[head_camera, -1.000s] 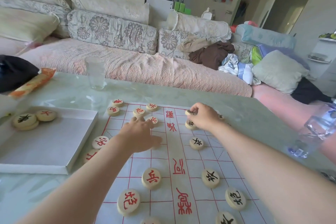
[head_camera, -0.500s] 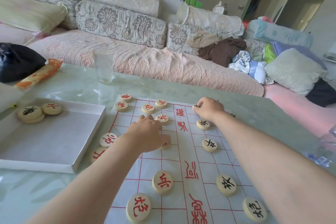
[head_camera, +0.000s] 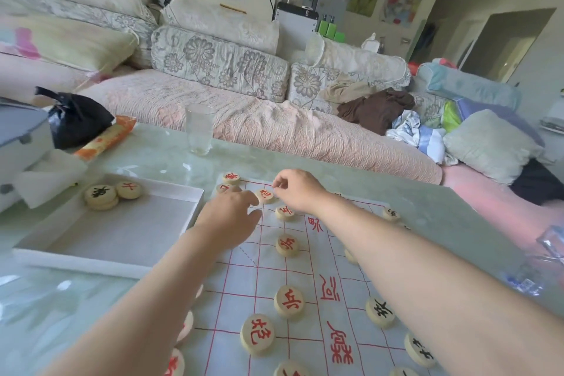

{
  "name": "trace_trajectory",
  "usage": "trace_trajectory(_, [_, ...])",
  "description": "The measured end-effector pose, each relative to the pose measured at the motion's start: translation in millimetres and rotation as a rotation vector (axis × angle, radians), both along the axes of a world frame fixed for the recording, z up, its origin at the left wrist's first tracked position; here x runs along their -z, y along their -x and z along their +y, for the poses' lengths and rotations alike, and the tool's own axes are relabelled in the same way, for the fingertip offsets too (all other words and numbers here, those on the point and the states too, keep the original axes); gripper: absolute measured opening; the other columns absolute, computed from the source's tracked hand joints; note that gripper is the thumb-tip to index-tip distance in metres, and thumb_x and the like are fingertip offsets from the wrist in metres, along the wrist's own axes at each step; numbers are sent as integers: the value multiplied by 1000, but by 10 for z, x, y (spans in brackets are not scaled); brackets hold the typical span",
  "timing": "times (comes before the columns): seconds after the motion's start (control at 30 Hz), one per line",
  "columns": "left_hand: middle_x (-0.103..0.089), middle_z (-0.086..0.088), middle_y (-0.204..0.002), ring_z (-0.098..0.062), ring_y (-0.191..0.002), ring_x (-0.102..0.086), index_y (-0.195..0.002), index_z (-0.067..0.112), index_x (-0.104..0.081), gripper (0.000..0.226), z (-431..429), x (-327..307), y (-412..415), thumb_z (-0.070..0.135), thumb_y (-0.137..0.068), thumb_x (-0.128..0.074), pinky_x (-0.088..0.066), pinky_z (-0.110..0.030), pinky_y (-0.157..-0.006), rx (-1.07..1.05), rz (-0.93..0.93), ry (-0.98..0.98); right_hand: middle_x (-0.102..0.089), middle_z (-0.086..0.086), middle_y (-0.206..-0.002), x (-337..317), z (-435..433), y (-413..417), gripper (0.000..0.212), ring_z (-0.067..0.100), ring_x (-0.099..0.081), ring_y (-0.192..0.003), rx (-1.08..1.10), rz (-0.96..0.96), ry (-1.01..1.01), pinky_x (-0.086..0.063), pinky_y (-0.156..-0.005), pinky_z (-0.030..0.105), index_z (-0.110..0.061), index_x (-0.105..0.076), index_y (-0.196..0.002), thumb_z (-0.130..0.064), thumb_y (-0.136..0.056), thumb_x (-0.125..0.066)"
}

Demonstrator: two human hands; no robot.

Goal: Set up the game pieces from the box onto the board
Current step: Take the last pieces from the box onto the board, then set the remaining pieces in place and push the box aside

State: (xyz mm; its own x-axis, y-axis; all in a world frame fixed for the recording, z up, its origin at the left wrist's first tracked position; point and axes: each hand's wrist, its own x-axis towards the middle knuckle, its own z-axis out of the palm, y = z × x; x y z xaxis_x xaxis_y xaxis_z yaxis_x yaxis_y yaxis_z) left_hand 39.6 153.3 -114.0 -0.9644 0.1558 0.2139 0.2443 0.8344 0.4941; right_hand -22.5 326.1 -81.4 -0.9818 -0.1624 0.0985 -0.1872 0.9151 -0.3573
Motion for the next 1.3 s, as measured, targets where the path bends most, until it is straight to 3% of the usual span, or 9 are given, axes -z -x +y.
trace_trajectory(0.07, [-59,0,-114,-21,-110,-52,-117,26,-63,29,-212,-48,-19,35,-90,-55,-45,-35,-91,-49,41,-5,-65,-8,-95,-54,-308,-52,10,15,-60,-88,-64,-8,65,-50,-76,29,-26,-68,-94,-26,-88,-60])
trace_trajectory(0.2, [-60,-3,-114,-25,-109,-51,-120,25,-61,32,-767,-123,-59,32,-90,-53,-45,-37,-90,-173,81,29,-64,-9,-92,-95,-923,-111,11,13,-60,-88,-197,-10,108,-50,-82,29,-23,-68,-98,-23,-90,-62])
trace_trajectory(0.33, [-56,-5,-123,-28,-114,-45,-122,22,-59,34,-1377,-55,-136,25,-90,-48,-41,-38,-93,-328,106,132,-66,-4,-102,-48,-1538,-160,16,16,-60,-92,-312,-21,92,-46,-77,26,-22,-68,-103,-21,-90,-59])
trace_trajectory(0.47, [-52,-4,-131,-28,-118,-44,-122,19,-59,39,-1798,80,-163,23,-86,-46,-40,-39,-99,-348,60,125,-61,3,-125,134,-2063,-94,27,23,-56,-116,-398,-4,-36,-45,-98,33,-23,-65,-117,-21,-90,-59])
trace_trajectory(0.63, [-53,-5,-130,-28,-118,-46,-127,19,-54,44,-2059,217,-133,17,-84,-43,-38,-35,-100,-298,-29,121,-52,6,-140,293,-2492,-8,51,29,-51,-127,-449,-22,-188,-43,-105,39,-27,-53,-138,-14,-89,-53])
trace_trajectory(0.8, [-47,-1,-136,-29,-124,-36,-127,23,-53,44,-2107,282,-119,12,-86,-41,-37,-40,-103,-279,-46,151,-47,8,-143,419,-2598,32,55,31,-47,-130,-484,8,-302,-40,-107,43,-27,-44,-144,-13,-91,-51])
trace_trajectory(0.97, [-43,-12,-126,-33,-119,-34,-120,9,-52,35,-2036,196,-125,5,-87,-44,-44,-41,-92,-334,-40,230,-43,11,-116,475,-2521,53,27,37,-51,-116,-426,4,-306,-44,-96,40,-18,-60,-122,-20,-97,-49])
trace_trajectory(1.1, [-40,-14,-124,-33,-117,-35,-121,10,-55,35,-2019,193,-120,6,-87,-47,-45,-39,-89,-327,-44,248,-46,9,-120,463,-2394,45,30,35,-49,-119,-380,6,-320,-43,-101,43,-25,-61,-122,-29,-94,-54])
trace_trajectory(1.3, [-44,-14,-121,-33,-115,-37,-126,14,-57,38,-2021,203,-120,5,-91,-45,-43,-38,-90,-342,-34,219,-62,0,-129,346,-2169,-26,37,24,-51,-125,-418,12,-323,-38,-105,33,-36,-61,-126,-44,-91,-57])
